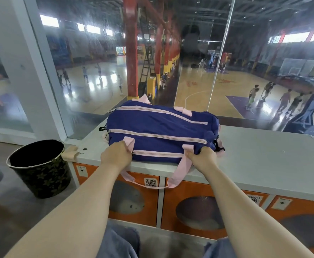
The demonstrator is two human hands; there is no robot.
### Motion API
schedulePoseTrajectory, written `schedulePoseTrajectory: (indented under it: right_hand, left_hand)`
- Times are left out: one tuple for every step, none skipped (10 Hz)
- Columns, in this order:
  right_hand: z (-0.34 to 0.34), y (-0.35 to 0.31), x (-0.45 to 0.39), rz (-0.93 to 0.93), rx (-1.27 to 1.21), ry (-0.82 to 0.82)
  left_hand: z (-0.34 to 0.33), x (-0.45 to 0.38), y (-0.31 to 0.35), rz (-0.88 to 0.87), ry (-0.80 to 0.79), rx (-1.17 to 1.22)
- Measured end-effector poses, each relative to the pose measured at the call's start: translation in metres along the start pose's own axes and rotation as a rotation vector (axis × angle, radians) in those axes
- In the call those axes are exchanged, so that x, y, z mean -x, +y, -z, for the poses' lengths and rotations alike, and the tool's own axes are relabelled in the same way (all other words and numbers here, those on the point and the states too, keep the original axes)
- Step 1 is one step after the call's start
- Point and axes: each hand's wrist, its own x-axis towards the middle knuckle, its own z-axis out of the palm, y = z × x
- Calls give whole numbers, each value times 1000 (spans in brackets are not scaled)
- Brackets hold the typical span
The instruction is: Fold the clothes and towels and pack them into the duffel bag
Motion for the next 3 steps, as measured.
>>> schedulePoseTrajectory:
  right_hand:
    - [4,1,3,38,63,-26]
    - [18,4,5,72,277,-138]
    - [35,-2,4,140,290,-43]
  left_hand:
    - [3,-4,3,-5,-10,15]
    - [11,-4,16,-52,95,112]
    - [22,1,45,-242,266,283]
